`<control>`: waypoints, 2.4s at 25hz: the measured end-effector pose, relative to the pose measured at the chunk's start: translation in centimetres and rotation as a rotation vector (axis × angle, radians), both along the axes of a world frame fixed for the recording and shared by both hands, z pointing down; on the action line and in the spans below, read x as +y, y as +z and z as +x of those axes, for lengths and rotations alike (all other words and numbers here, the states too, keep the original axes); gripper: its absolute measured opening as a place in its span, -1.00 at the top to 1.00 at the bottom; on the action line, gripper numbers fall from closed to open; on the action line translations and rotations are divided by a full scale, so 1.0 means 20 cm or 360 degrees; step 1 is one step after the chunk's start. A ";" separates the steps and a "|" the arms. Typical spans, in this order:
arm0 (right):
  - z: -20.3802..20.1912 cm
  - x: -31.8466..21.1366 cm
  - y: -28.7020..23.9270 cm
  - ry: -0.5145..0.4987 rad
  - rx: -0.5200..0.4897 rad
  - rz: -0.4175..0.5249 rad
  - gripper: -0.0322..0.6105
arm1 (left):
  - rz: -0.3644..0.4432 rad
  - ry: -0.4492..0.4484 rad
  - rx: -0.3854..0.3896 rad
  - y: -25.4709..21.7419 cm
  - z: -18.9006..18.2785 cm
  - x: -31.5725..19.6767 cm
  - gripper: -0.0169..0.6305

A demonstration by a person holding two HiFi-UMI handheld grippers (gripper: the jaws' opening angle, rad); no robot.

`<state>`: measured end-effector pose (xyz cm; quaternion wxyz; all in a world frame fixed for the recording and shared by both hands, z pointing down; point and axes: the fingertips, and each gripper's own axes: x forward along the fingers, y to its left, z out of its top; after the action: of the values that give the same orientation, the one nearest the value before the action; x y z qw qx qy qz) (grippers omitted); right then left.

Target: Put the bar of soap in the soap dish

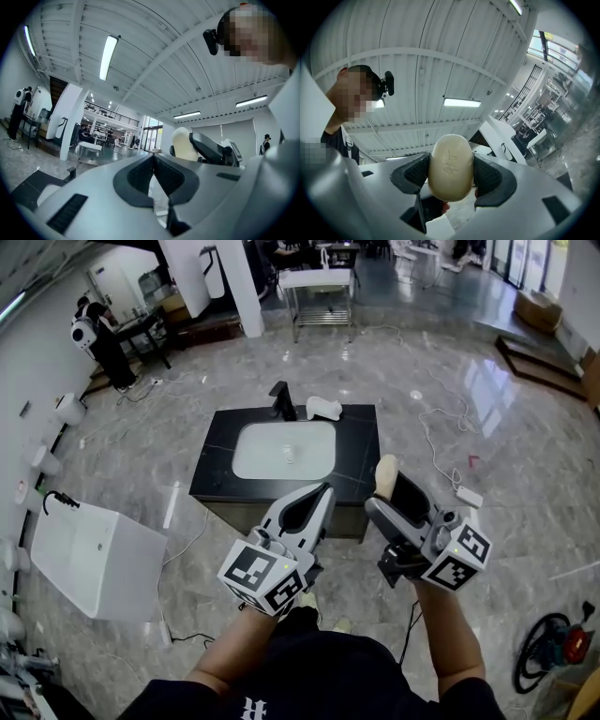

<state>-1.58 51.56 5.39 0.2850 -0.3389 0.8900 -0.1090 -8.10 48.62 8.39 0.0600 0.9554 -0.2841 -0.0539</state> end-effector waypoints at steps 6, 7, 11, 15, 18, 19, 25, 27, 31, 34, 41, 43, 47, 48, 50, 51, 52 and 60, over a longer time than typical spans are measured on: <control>0.02 -0.16 0.04 0.0012 -0.0005 -0.0034 0.03 | -0.0026 0.0009 0.0011 0.05 0.01 -0.16 0.92; 0.02 -0.20 0.05 0.0015 -0.0003 -0.0041 0.03 | -0.0033 0.0012 0.0015 0.06 0.01 -0.20 0.92; 0.01 -0.39 0.08 0.0035 0.0007 -0.0082 0.03 | -0.0033 0.0019 0.0018 0.08 0.00 -0.40 0.92; 0.00 -0.64 0.10 0.0063 0.0035 -0.0097 0.03 | -0.0023 0.0021 0.0008 0.10 -0.01 -0.65 0.92; -0.02 -0.83 0.12 0.0084 0.0042 -0.0112 0.03 | -0.0026 0.0030 0.0001 0.11 -0.03 -0.85 0.92; -0.02 -0.90 0.12 0.0091 0.0044 -0.0117 0.03 | -0.0029 0.0033 0.0001 0.11 -0.03 -0.92 0.92; -0.06 -1.27 0.13 0.0167 0.0111 -0.0133 0.03 | -0.0022 0.0097 -0.0012 0.09 -0.05 -1.28 0.92; -0.08 -1.38 0.14 0.0187 0.0134 -0.0132 0.03 | -0.0018 0.0114 -0.0010 0.09 -0.06 -1.37 0.92; -0.11 -1.54 0.16 0.0222 0.0202 -0.0126 0.03 | -0.0003 0.0137 -0.0017 0.09 -0.07 -1.53 0.92; -0.10 -1.63 0.19 0.0246 0.0250 -0.0147 0.03 | -0.0002 0.0150 -0.0019 0.11 -0.05 -1.61 0.92; -0.04 -1.79 0.29 0.0227 0.0307 -0.0195 0.03 | -0.0054 0.0136 -0.0023 0.19 0.03 -1.75 0.92; -0.01 -1.86 0.32 0.0203 0.0318 -0.0198 0.03 | -0.0062 0.0111 -0.0025 0.22 0.06 -1.81 0.92; 0.10 -2.04 0.42 0.0161 0.0380 -0.0215 0.03 | -0.0074 0.0001 -0.0026 0.30 0.11 -1.96 0.92; 0.13 -2.09 0.44 0.0148 0.0406 -0.0219 0.03 | -0.0076 -0.0028 -0.0028 0.32 0.13 -2.00 0.92; 0.18 -2.20 0.49 0.0106 0.0455 -0.0224 0.03 | -0.0088 -0.0092 -0.0044 0.38 0.16 -2.08 0.92; 0.19 -2.26 0.53 0.0076 0.0478 -0.0228 0.03 | -0.0097 -0.0128 -0.0055 0.41 0.16 -2.12 0.92; 0.20 -2.30 0.57 0.0043 0.0503 -0.0232 0.03 | -0.0106 -0.0163 -0.0063 0.44 0.17 -2.16 0.92; 0.21 -2.68 0.99 -0.0177 0.0787 -0.0234 0.03 | -0.0181 -0.0302 -0.0102 0.75 0.22 -2.47 0.92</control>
<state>2.53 -2.10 25.21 0.0270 -0.3257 0.9395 -0.1027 -3.66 -0.72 23.47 0.0998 0.9204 -0.3777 -0.0126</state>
